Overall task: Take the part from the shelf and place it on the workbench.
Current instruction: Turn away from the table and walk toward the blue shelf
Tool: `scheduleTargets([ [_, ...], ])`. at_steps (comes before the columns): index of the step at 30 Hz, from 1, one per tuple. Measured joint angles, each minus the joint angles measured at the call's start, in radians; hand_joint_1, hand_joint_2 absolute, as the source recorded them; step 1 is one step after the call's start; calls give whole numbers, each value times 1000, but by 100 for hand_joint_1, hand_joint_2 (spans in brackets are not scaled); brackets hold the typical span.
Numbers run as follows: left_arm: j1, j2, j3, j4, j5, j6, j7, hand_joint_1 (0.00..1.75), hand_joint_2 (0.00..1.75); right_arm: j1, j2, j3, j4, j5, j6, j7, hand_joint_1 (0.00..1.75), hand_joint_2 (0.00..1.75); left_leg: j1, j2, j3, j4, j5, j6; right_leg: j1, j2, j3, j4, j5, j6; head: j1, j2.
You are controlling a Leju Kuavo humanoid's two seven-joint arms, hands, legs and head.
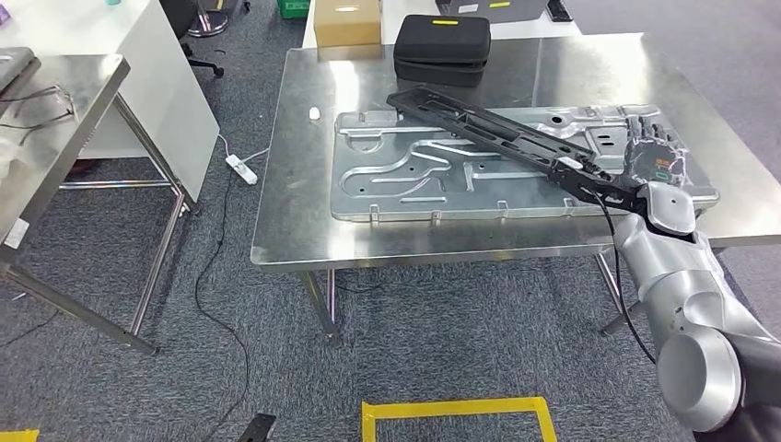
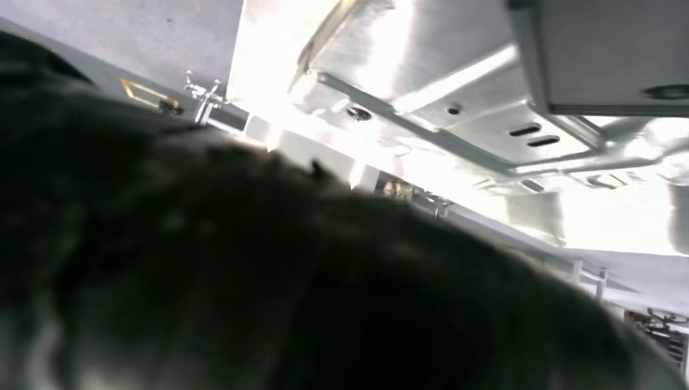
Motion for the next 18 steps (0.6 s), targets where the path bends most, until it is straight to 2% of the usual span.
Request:
scheduleTargets([
  [2,1,0,0,0,0,1,0,0,0,1,0,0,0,0,0,0,0,0,2,0,-44,130,-74,-5,1,-1,-17,1,11,-5,0,0],
  [3,2,0,0,0,0,1,0,0,0,3,0,0,1,0,0,0,0,0,3,0,-53,171,-89,-6,1,-1,-25,2,17,-5,0,0],
  [4,3,0,0,0,0,2,0,0,0,4,0,0,1,0,0,0,0,0,3,0,-43,176,-83,-6,2,0,-34,3,23,-4,0,0],
  [5,3,0,0,0,0,3,0,0,0,5,0,0,1,0,0,0,0,0,3,0,-14,142,-62,-5,1,1,-41,5,28,-1,0,0],
  [6,3,0,0,0,0,3,0,0,0,6,0,0,1,0,-1,-1,0,0,3,0,30,76,-34,-2,1,1,-47,7,32,2,-1,0],
  [8,0,1,0,0,0,3,0,0,0,7,0,0,1,0,-2,-1,0,0,0,-2,112,-55,0,7,3,2,-56,9,41,11,0,0],
  [9,0,1,0,0,0,4,0,0,0,7,0,-1,1,0,-2,-1,0,0,-2,-3,132,-92,6,11,3,2,-58,10,46,17,0,0],
  [12,1,2,0,0,0,4,-1,0,0,10,1,-3,1,0,-6,-1,0,0,-3,-2,129,-110,20,24,3,2,-62,6,61,35,0,0],
  [13,0,2,0,0,0,5,-1,0,0,11,1,-4,2,0,-8,-1,0,0,-1,0,125,-116,30,30,2,3,-68,13,51,41,1,0],
  [14,-1,2,0,0,0,5,-2,0,0,12,0,-6,2,0,-10,-1,0,0,2,2,119,-122,41,39,2,4,-79,37,24,45,2,0],
  [15,-1,2,0,0,0,5,-2,0,0,12,0,-8,2,0,-11,-1,0,0,3,3,111,-126,51,44,0,5,-95,80,-17,47,3,0],
  [17,-1,2,0,0,0,5,-3,0,0,15,-1,-9,2,0,-13,-1,0,0,1,4,88,-126,68,51,0,5,-134,207,-102,52,5,0],
  [18,-1,2,0,0,0,5,-3,0,0,18,-1,-9,3,0,-13,0,0,0,0,4,76,-124,75,51,-1,5,-144,259,-119,54,5,0],
])
